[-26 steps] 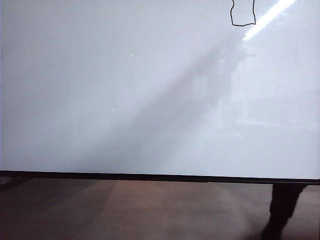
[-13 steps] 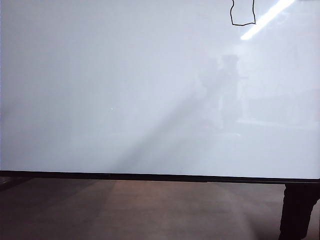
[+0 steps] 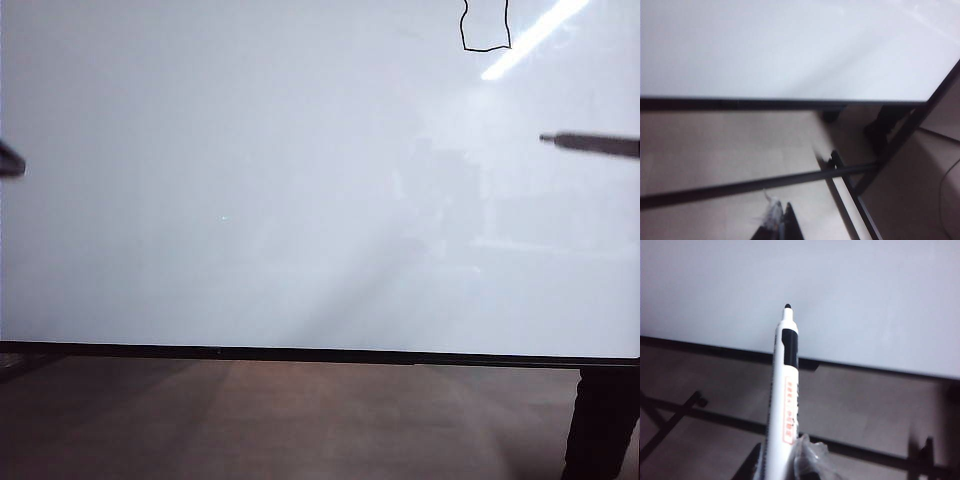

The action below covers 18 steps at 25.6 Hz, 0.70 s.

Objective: Reach to the right to find the marker pen, pick it up, and write the number 0 on the whiteboard.

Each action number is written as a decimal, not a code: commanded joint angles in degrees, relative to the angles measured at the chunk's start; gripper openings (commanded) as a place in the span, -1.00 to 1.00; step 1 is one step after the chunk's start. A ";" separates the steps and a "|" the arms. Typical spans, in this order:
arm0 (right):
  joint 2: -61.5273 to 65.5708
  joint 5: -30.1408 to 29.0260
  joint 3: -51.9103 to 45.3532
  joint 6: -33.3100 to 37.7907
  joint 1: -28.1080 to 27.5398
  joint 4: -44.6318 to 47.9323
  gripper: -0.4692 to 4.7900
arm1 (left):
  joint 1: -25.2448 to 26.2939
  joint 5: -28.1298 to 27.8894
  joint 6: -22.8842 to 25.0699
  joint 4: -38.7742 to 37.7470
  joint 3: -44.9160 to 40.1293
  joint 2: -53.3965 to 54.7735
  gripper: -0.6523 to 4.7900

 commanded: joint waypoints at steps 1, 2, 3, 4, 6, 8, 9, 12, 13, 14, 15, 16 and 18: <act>-0.52 -0.50 -2.40 2.49 0.24 1.18 -0.84 | 0.00 0.17 -2.21 1.22 -2.38 -0.07 -0.78; -0.94 -0.46 -3.61 2.49 0.22 1.33 -0.84 | 0.00 -0.02 -2.12 1.22 -3.65 -0.07 -0.78; -1.25 -0.44 -4.15 2.49 0.20 1.40 -0.84 | 0.00 -0.04 -1.92 1.29 -4.39 -0.07 -0.78; -1.95 -0.42 -5.33 2.51 0.20 1.40 -0.84 | 0.00 -0.04 -1.84 1.90 -5.75 -0.07 -0.78; -3.02 -0.46 -6.93 2.51 0.20 1.20 -0.84 | 0.00 -0.02 -1.88 4.15 -8.11 -0.07 -0.78; -3.89 -0.52 -7.50 2.49 0.20 -0.17 -0.84 | 0.00 -1.36 -2.05 5.27 -9.68 -0.04 -0.78; -4.17 -0.50 -7.50 2.49 0.20 -0.72 -0.84 | -0.02 -2.10 -2.29 5.51 -9.70 -0.04 -0.78; -5.27 -0.46 -7.50 2.49 0.17 -2.05 -0.84 | -0.02 -1.18 -3.28 7.15 -9.68 -0.07 -0.78; -5.25 -0.48 -7.50 2.51 0.17 -2.25 -0.84 | -0.02 -1.18 -3.04 6.38 -9.68 -0.07 -0.78; -5.27 -0.33 -7.58 2.49 0.17 -2.93 -0.84 | -0.02 -1.29 -3.06 5.51 -9.68 -0.07 -0.78; -5.27 0.09 -7.91 2.47 0.17 -2.89 -0.84 | -0.02 -1.29 -3.06 5.40 -9.68 -0.07 -0.78; -5.27 0.94 -8.46 2.47 0.15 -3.61 -0.84 | -0.02 -1.29 -3.06 5.51 -9.68 -0.07 -0.78; -5.31 2.29 -8.46 2.47 0.15 -3.91 -0.84 | -0.02 -1.29 -3.06 5.49 -9.68 -0.07 -0.78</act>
